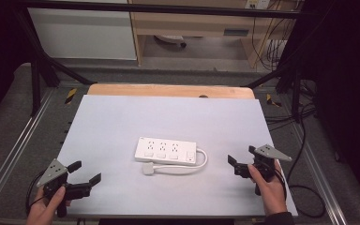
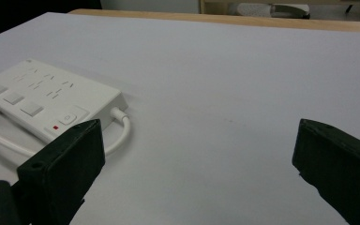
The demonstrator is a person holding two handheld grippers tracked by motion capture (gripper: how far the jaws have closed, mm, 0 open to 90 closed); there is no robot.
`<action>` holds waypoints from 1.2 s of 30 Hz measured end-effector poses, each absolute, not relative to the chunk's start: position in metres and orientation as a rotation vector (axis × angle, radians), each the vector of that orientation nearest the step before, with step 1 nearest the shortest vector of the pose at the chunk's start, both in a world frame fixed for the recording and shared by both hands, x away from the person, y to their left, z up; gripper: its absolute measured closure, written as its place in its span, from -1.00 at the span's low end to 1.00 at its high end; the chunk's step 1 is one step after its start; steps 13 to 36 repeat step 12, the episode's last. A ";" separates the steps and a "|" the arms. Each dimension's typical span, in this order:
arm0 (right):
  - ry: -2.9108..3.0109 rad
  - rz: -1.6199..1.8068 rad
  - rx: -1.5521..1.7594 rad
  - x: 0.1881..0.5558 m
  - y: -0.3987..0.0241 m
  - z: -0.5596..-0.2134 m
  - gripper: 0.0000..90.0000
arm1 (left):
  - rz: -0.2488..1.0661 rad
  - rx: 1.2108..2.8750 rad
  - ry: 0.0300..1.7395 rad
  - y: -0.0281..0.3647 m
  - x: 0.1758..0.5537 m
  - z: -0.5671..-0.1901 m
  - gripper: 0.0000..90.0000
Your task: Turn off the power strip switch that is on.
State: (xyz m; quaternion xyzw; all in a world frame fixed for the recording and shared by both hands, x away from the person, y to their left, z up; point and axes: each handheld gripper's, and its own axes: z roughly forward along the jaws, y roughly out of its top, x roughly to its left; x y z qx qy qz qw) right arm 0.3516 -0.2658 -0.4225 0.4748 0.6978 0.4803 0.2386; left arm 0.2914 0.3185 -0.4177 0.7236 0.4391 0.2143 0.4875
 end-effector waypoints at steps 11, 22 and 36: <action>1.986 1.250 1.320 0.355 -0.259 -0.438 -0.93 | 0.522 1.765 1.067 0.318 0.292 -0.418 -0.86; 2.000 1.229 1.333 0.356 -0.258 -0.440 -0.93 | 0.520 1.764 1.069 0.318 0.292 -0.418 -0.86; 2.000 1.229 1.333 0.356 -0.258 -0.440 -0.93 | 0.520 1.764 1.069 0.318 0.292 -0.418 -0.86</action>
